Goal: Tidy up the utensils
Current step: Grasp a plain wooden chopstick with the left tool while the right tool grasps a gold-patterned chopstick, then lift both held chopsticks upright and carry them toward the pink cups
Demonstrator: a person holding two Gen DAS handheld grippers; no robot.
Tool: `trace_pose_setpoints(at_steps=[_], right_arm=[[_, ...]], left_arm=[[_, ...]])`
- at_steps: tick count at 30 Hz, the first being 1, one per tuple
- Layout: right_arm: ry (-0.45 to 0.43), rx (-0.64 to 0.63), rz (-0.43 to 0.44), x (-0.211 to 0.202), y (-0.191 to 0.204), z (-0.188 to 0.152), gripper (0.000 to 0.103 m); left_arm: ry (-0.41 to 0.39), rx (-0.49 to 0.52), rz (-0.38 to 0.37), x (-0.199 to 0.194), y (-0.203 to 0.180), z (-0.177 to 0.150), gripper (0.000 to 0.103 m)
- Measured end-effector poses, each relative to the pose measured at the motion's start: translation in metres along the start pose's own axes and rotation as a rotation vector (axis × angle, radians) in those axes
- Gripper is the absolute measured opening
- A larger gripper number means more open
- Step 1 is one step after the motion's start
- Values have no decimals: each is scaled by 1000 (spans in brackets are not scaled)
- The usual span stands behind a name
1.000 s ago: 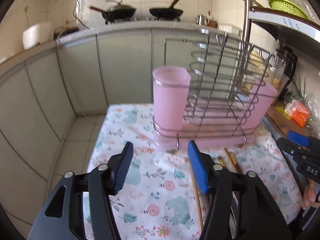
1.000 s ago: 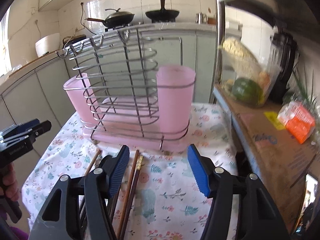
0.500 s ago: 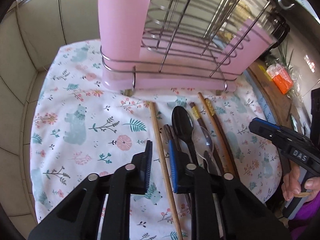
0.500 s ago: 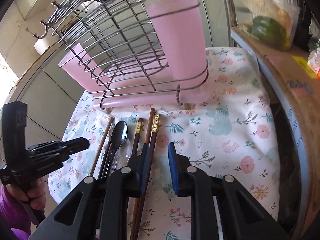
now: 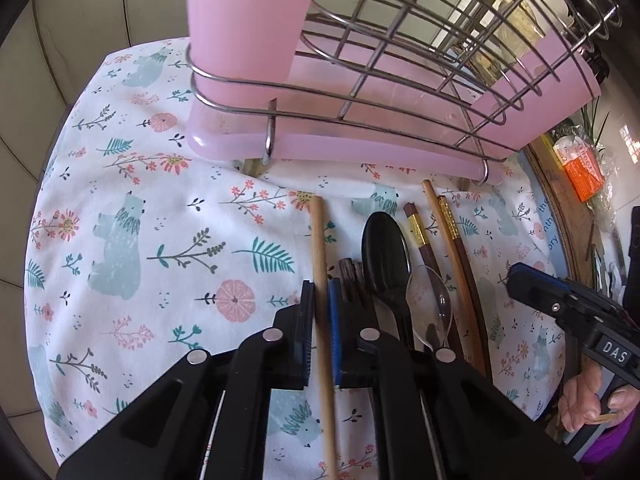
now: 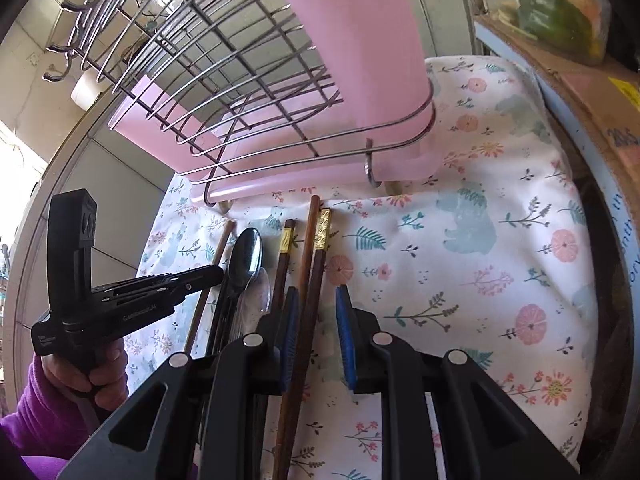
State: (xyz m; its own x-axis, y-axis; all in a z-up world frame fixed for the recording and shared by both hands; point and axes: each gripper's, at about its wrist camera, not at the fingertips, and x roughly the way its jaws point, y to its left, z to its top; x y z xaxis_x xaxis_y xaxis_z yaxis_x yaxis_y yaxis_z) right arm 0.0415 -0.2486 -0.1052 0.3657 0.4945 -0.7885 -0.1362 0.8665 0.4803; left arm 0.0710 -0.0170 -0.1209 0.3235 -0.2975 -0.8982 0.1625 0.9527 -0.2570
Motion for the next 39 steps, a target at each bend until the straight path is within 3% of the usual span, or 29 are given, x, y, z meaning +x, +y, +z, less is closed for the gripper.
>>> trace_pose_setpoints(at_steps=[10, 16, 25, 27, 29, 34, 39], right_arm=[[59, 56, -51, 35, -3, 15, 19], [58, 79, -49, 38, -9, 15, 18], [69, 55, -122, 43, -2, 15, 18], [66, 62, -121, 45, -4, 17, 12], [70, 67, -105, 42, -7, 18, 8], [41, 74, -101, 26, -12, 13, 8], [-45, 79, -44, -8, -15, 1, 7]], left_arm=[[-50, -102, 23, -26, 42, -12, 6], [-38, -107, 30, -22, 41, -9, 6], [-9, -87, 70, -18, 35, -4, 6], [12, -75, 76, -17, 35, -2, 6], [38, -61, 77, -16, 34, 2, 7], [101, -68, 58, -10, 40, 11, 7], [80, -99, 38, -13, 44, 9, 6]])
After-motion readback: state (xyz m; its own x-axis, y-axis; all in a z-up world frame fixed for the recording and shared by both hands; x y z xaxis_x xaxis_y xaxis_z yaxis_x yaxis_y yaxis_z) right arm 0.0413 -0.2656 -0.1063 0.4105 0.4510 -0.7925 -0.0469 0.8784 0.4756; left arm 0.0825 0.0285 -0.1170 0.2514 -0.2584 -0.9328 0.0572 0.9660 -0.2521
